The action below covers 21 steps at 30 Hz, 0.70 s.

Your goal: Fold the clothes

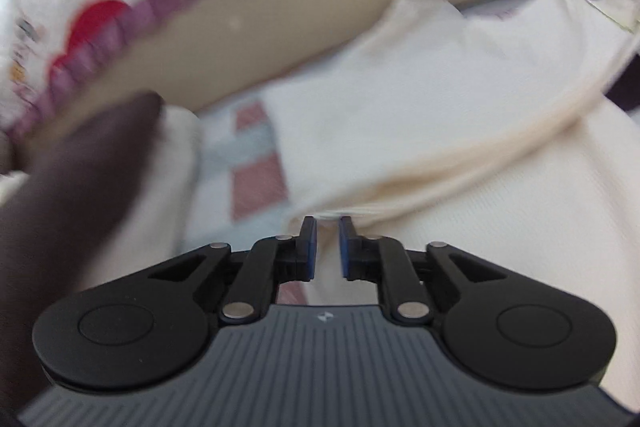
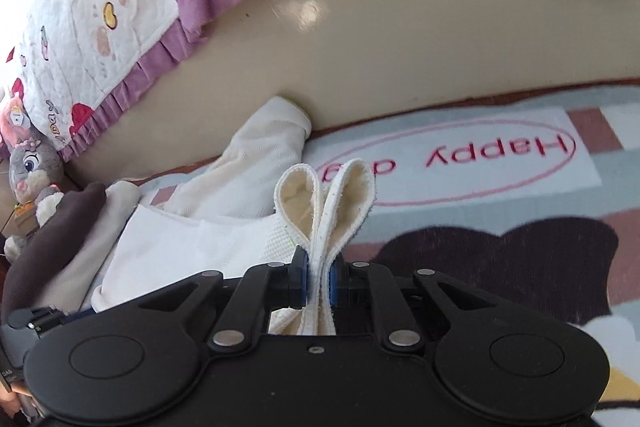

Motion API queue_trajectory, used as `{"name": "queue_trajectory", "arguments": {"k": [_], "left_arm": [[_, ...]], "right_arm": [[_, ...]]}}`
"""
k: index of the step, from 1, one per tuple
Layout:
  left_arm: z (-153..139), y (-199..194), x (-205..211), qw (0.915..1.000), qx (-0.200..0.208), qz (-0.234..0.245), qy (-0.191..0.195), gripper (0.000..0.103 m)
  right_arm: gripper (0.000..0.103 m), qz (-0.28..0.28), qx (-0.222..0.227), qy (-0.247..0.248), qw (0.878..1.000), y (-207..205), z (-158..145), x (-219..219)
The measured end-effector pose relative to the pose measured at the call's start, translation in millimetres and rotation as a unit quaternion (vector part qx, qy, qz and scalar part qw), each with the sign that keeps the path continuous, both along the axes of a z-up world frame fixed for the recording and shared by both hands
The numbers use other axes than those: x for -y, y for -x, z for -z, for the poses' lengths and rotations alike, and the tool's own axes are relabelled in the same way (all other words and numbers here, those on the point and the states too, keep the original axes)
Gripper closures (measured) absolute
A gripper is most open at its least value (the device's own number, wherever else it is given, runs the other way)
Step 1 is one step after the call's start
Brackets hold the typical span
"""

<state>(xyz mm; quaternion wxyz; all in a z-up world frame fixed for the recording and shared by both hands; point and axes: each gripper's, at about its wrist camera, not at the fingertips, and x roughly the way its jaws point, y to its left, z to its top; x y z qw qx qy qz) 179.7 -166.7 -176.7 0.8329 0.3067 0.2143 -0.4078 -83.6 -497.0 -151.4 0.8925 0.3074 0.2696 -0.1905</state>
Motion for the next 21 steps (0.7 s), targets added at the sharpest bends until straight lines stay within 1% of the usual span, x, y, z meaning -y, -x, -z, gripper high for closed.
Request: {"name": "queue_trajectory", "arguments": {"k": [1,2,4,6,7,8,9,10,11,12,14,15,17,18,19,21], "left_arm": [[-2.7,-1.6,0.6,1.0,-0.001,-0.001,0.009,0.081],[-3.5,-5.1,3.4,0.9999,-0.004,-0.003,0.01,0.066],[-0.5,-11.7,12.0,0.9999,-0.008,-0.008,-0.008,0.049],[3.0,-13.9,18.1,0.9999,-0.006,0.0,-0.011,0.047],[5.0,-14.8,21.2,0.9999,-0.006,0.006,-0.012,0.042],[8.1,-14.9,24.3,0.9997,-0.008,0.017,-0.014,0.042],[11.5,-14.5,27.0,0.9998,-0.003,0.018,-0.013,0.042],[15.0,-14.2,29.7,0.9998,0.001,0.019,-0.011,0.05],[17.8,-14.5,32.1,0.9999,0.006,0.012,-0.009,0.085],[17.6,-17.4,32.3,0.9998,0.001,-0.022,0.001,0.091],[10.3,-22.8,24.0,0.9964,-0.039,-0.062,0.043,0.094],[6.5,-23.8,20.8,0.9952,-0.039,-0.074,0.052,0.094],[1.6,-23.1,14.6,0.9958,-0.021,-0.073,0.052,0.093],[0.4,-24.7,10.0,0.9947,-0.017,-0.083,0.058,0.093],[0.5,-29.3,5.0,0.9927,-0.029,-0.095,0.068,0.091],[4.0,-44.8,-5.0,0.9849,-0.08,-0.128,0.085,0.087]], "right_arm": [[0.091,0.0,0.002,0.005,1.0,-0.3,-1.9,-0.4],[0.091,0.0,0.003,0.009,1.0,-0.5,-3.6,-0.5],[0.091,0.0,0.007,0.015,1.0,-0.9,-8.6,0.3],[0.091,-0.001,0.012,0.017,1.0,-1.3,-14.0,1.5],[0.091,-0.002,0.014,0.017,1.0,-1.6,-16.8,2.2],[0.091,-0.004,0.017,0.017,1.0,-2.2,-19.3,3.0],[0.091,-0.006,0.018,0.016,1.0,-3.2,-21.5,3.8],[0.091,-0.008,0.019,0.016,1.0,-4.5,-23.5,4.2],[0.091,-0.01,0.019,0.017,1.0,-6.3,-25.4,4.3],[0.091,-0.011,0.018,0.019,1.0,-8.2,-27.2,4.6],[0.091,-0.012,0.015,0.021,1.0,-12.0,-29.9,5.5],[0.091,-0.011,0.014,0.019,1.0,-13.3,-30.0,6.2],[0.092,-0.01,0.011,0.014,1.0,-16.0,-30.1,7.7],[0.092,-0.01,0.008,0.012,1.0,-17.2,-29.1,7.9],[0.092,-0.01,0.002,0.008,1.0,-18.3,-26.1,7.4],[0.092,-0.011,-0.011,-0.001,1.0,-20.3,-18.8,4.7]]}}
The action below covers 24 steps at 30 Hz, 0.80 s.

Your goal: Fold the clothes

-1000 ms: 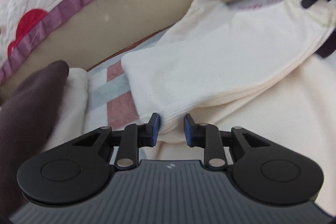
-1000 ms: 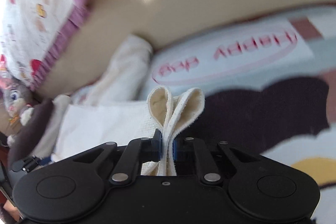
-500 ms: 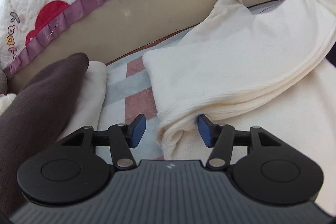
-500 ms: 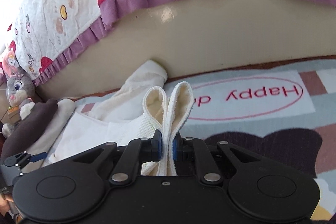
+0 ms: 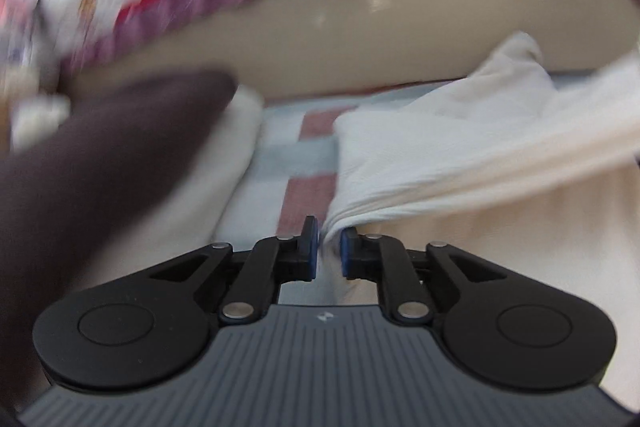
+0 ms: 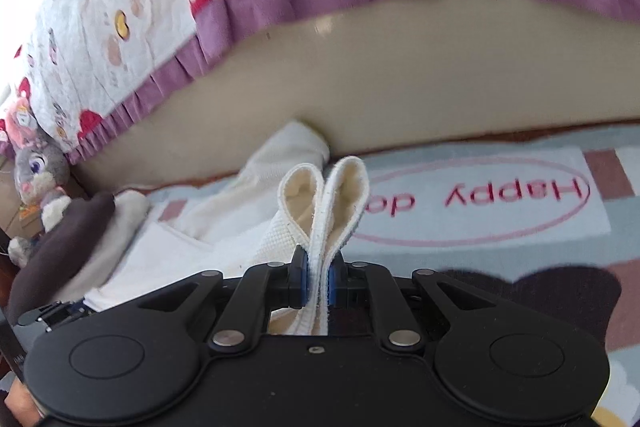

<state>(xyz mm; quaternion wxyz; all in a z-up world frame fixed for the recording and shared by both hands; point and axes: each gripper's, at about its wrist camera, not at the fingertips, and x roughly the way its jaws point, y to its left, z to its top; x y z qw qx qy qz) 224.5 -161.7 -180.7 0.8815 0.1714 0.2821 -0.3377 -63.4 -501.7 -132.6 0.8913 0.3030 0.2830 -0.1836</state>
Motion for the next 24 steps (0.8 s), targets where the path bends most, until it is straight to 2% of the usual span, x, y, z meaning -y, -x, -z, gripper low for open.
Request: {"name": "queue_trajectory", "arguments": {"k": [2,4,7,9,10,11,12,13,14,17,19,22,24], "left_arm": [[6.2,-19.7,-10.4,0.9961,-0.073,-0.04,0.029,0.078],[8.8,-34.4,-19.3,0.987,-0.13,-0.074,0.058,0.074],[0.6,-39.3,-23.7,0.9803,-0.155,-0.101,0.07,0.066],[-5.9,-26.8,-19.6,0.9879,-0.117,-0.09,0.046,0.062],[-8.3,-17.0,-10.8,0.9943,-0.075,-0.075,0.011,0.056],[-9.9,-6.5,-1.4,0.9975,-0.029,-0.059,-0.026,0.054],[-7.9,5.5,8.5,0.9968,0.025,-0.036,-0.067,0.054],[-4.2,12.8,12.4,0.9936,0.059,-0.022,-0.094,0.055],[-1.5,14.3,14.5,0.9921,0.068,-0.015,-0.104,0.056],[1.0,-0.8,9.3,0.9954,-0.001,-0.034,-0.089,0.055],[-13.7,-7.2,-4.1,0.9963,-0.048,-0.054,-0.048,0.05],[-35.2,-15.0,-22.8,0.9904,-0.113,-0.078,0.013,0.037],[-44.4,-5.2,-24.3,0.9913,-0.118,-0.051,0.029,0.031]], "right_arm": [[0.092,-0.002,-0.011,-0.007,1.0,-0.7,7.8,-4.1],[0.092,-0.004,-0.018,-0.012,1.0,0.0,14.8,-8.6],[0.092,-0.005,-0.024,-0.015,1.0,3.1,21.1,-11.9],[0.092,-0.003,-0.027,-0.017,0.999,4.5,23.9,-11.3],[0.092,-0.001,-0.028,-0.018,0.999,5.2,25.3,-10.6],[0.092,0.001,-0.029,-0.02,0.999,6.1,26.9,-9.9],[0.092,0.001,-0.028,-0.022,0.999,6.9,28.4,-9.4],[0.092,-0.002,-0.025,-0.026,0.999,7.8,30.4,-9.7],[0.092,-0.003,-0.024,-0.03,0.999,8.8,32.7,-11.2],[0.092,-0.009,-0.022,-0.041,0.999,11.9,39.9,-15.6],[0.092,-0.007,-0.022,-0.048,0.999,14.6,44.0,-16.9],[0.092,-0.004,-0.027,-0.056,0.998,15.8,47.5,-15.1],[0.092,-0.003,-0.03,-0.058,0.998,14.9,49.0,-14.0]]}}
